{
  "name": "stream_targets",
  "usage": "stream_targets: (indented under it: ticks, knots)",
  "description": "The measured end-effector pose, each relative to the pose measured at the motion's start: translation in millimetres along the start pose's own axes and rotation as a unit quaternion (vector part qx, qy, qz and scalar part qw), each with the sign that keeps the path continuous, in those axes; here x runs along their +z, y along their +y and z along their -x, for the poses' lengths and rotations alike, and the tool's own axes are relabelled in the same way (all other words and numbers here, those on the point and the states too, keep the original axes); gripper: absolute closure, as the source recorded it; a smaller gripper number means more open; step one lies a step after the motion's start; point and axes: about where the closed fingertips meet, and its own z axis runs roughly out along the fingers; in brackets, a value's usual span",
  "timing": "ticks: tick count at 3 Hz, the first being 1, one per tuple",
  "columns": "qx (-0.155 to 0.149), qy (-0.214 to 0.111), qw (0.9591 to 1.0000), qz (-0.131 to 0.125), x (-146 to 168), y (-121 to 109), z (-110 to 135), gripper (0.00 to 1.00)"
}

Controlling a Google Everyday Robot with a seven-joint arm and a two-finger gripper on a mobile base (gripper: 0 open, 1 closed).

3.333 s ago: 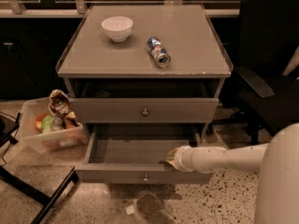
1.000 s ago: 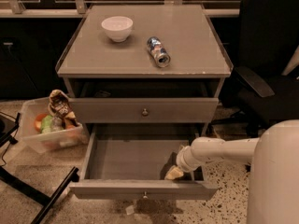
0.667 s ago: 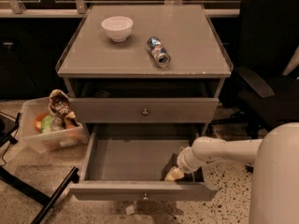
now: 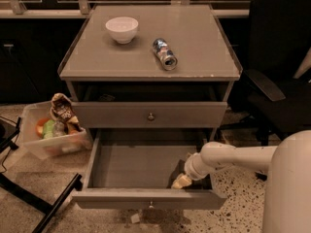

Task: Open middle drawer

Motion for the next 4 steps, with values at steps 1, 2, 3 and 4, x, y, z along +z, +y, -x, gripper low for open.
stream_targets:
  ticks: [1,2,3,4]
  knots:
    - [0.002,0.001,0.9999,0.013,2,4,-3,0.00]
    - [0.008,-0.001,0.9996,0.028,5,12,-9,0.00]
    - [0.008,-0.001,0.9996,0.028,5,10,-8,0.00]
    - [0.013,-0.002,0.9991,0.041,5,19,-13,0.18]
